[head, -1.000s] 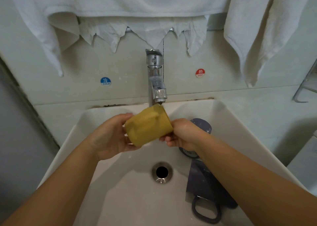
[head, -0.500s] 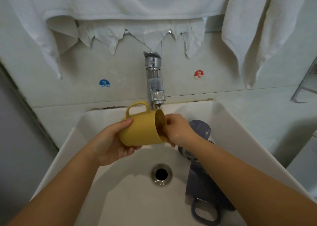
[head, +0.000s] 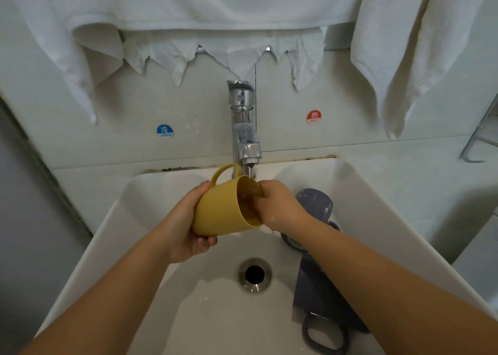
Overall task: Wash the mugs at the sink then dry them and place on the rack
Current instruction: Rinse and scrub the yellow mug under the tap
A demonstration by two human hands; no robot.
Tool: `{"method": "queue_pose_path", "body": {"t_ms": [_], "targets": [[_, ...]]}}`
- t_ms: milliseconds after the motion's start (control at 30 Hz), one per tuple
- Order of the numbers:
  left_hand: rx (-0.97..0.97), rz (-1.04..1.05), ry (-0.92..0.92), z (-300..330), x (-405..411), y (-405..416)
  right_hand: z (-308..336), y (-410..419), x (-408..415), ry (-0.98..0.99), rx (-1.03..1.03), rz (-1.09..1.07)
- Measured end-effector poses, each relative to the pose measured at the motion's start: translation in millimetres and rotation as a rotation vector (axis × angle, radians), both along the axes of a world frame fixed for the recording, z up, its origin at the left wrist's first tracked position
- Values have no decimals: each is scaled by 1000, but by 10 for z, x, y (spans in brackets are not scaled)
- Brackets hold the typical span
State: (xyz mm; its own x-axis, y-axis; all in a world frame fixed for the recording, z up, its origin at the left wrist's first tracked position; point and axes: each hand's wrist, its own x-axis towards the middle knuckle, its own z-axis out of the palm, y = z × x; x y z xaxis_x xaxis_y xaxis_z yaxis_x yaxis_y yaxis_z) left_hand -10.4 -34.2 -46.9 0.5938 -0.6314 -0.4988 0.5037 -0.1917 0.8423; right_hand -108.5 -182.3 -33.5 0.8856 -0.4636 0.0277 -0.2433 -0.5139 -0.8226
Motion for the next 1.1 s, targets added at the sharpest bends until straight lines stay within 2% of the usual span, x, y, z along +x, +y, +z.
{"method": "queue_pose_path", "body": {"t_ms": [233,367,500,633,833,1000,1100], "targets": [[71,-9,85,2,82,57,59,42,-60,118,131,156],[30,-66,97,24,60,69,40,47,-13,137,149,-3],[-56,-83,25,61,14,54,23,10,-6,106,310,-44],[-70,-24,-39,52,-24,20,6,-19,15,129,186,-3],[-167,22,45,43,-71,-8,-105,-56,98,132,-7,-109],[-205,124,89,65,-36,-23,-52,2,81,111,98,27],[-196,108,83,67,-59,-25,-90,31,103,117,118,14]]}}
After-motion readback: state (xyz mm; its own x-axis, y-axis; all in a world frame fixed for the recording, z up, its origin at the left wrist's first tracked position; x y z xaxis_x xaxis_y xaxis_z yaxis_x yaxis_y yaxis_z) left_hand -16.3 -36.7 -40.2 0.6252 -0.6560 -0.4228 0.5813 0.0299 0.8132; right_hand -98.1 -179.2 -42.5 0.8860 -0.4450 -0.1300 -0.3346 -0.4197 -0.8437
